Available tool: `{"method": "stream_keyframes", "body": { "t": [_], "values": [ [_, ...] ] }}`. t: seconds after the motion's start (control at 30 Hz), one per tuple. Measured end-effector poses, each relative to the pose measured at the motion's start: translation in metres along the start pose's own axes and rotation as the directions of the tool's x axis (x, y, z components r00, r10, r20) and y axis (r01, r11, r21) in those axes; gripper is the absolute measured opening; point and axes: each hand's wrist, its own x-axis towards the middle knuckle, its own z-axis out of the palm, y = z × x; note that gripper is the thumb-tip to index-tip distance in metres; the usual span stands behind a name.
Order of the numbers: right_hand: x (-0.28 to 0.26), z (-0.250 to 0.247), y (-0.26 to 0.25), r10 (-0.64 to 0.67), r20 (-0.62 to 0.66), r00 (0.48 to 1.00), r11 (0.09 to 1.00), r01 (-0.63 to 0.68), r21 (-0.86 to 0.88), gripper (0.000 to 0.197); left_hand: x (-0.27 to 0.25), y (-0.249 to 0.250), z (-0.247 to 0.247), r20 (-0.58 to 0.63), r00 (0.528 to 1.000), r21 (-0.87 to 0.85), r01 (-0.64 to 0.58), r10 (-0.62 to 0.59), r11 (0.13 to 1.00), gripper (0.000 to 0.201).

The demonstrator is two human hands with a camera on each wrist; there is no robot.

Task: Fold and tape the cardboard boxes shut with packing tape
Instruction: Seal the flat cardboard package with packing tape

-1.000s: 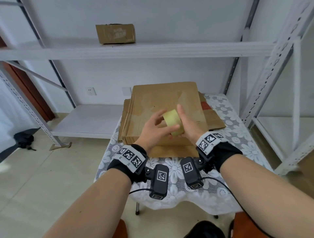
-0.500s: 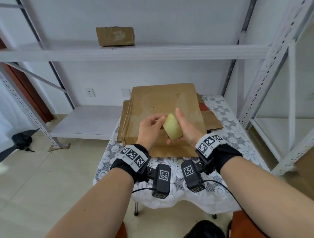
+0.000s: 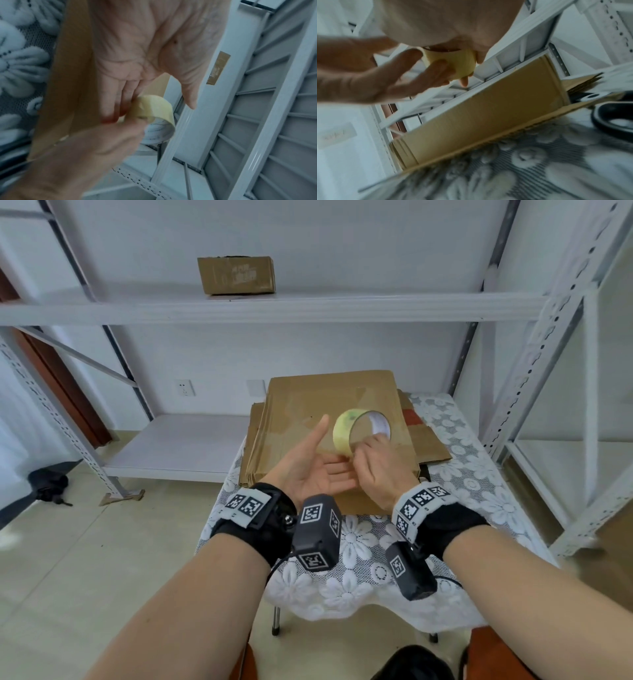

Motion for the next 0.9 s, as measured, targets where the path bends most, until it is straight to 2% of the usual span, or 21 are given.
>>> {"method": "stream_keyframes", "body": {
  "t": [0.07, 0.17, 0.23, 0.33, 0.4, 0.47, 0.5, 0.53, 0.57, 0.6, 0.63, 0.7, 0.77, 0.83, 0.9],
  "values": [
    [-0.002, 0.003, 0.004, -0.054, 0.005, 0.999, 0.995, 0.054, -0.079, 0.044, 0.000, 0.001, 0.002, 0.000, 1.000, -0.061, 0.005, -0.005, 0.998, 0.080],
    [-0.003, 0.002, 0.004, -0.074, 0.058, 0.996, 0.990, 0.081, -0.112, 0.034, 0.005, -0.002, 0.004, -0.083, 0.994, -0.036, -0.070, 0.067, 0.997, 0.055],
    [-0.003, -0.001, 0.005, -0.061, 0.093, 0.994, 0.993, 0.070, -0.095, 0.023, 0.008, -0.001, 0.005, -0.112, 0.985, 0.005, -0.131, 0.130, 0.991, 0.054],
    [-0.001, -0.003, 0.006, -0.115, 0.160, 0.980, 0.989, 0.128, -0.075, 0.032, 0.010, 0.003, 0.005, -0.089, 0.983, 0.011, -0.161, 0.162, 0.987, 0.065],
    [0.001, -0.004, 0.003, -0.139, 0.201, 0.970, 0.982, 0.161, -0.099, 0.033, 0.010, 0.005, 0.008, -0.079, 0.981, 0.053, -0.172, 0.175, 0.984, 0.063],
    [0.002, -0.002, 0.001, -0.172, 0.205, 0.964, 0.973, 0.198, -0.119, 0.030, 0.015, 0.005, 0.006, -0.167, 0.956, 0.087, -0.229, 0.240, 0.970, 0.057],
    [0.001, -0.001, 0.000, -0.192, 0.190, 0.963, 0.969, 0.216, -0.120, 0.028, 0.018, 0.004, 0.003, -0.239, 0.927, 0.135, -0.264, 0.290, 0.955, 0.064],
    [-0.001, -0.001, 0.000, -0.202, 0.150, 0.968, 0.970, 0.218, -0.104, 0.025, 0.021, 0.004, -0.001, -0.315, 0.879, 0.243, -0.290, 0.358, 0.926, 0.078],
    [-0.003, 0.000, 0.000, -0.197, 0.081, 0.977, 0.977, 0.202, -0.064, 0.024, 0.022, 0.005, -0.005, -0.374, 0.806, 0.422, -0.292, 0.458, 0.858, 0.094],
    [-0.003, -0.003, -0.002, -0.156, 0.000, 0.988, 0.988, 0.156, -0.008, 0.022, 0.021, 0.005, -0.009, -0.381, 0.730, 0.606, -0.266, 0.567, 0.750, 0.103],
    [-0.001, -0.005, -0.002, -0.106, -0.089, 0.990, 0.993, 0.110, 0.046, 0.017, 0.019, 0.005, -0.011, -0.339, 0.679, 0.743, -0.231, 0.651, 0.628, 0.104],
    [0.005, -0.012, -0.003, -0.037, -0.220, 0.975, 0.996, 0.054, 0.073, 0.010, 0.017, 0.000, -0.011, -0.203, 0.646, 0.883, -0.205, 0.736, 0.423, 0.096],
    [0.013, -0.016, -0.004, -0.058, -0.220, 0.974, 0.997, 0.068, 0.039, 0.023, 0.015, -0.007, -0.006, -0.111, 0.624, 0.931, -0.207, 0.774, 0.301, 0.082],
    [0.016, -0.017, -0.008, -0.085, -0.112, 0.990, 0.996, 0.088, 0.020, 0.026, 0.018, -0.012, -0.003, -0.077, 0.593, 0.944, -0.216, 0.802, 0.250, 0.075],
    [0.014, -0.012, -0.014, -0.069, -0.015, 0.998, 0.995, 0.070, 0.067, 0.029, 0.021, -0.015, -0.002, -0.074, 0.573, 0.943, -0.227, 0.816, 0.244, 0.073]
  ]
}}
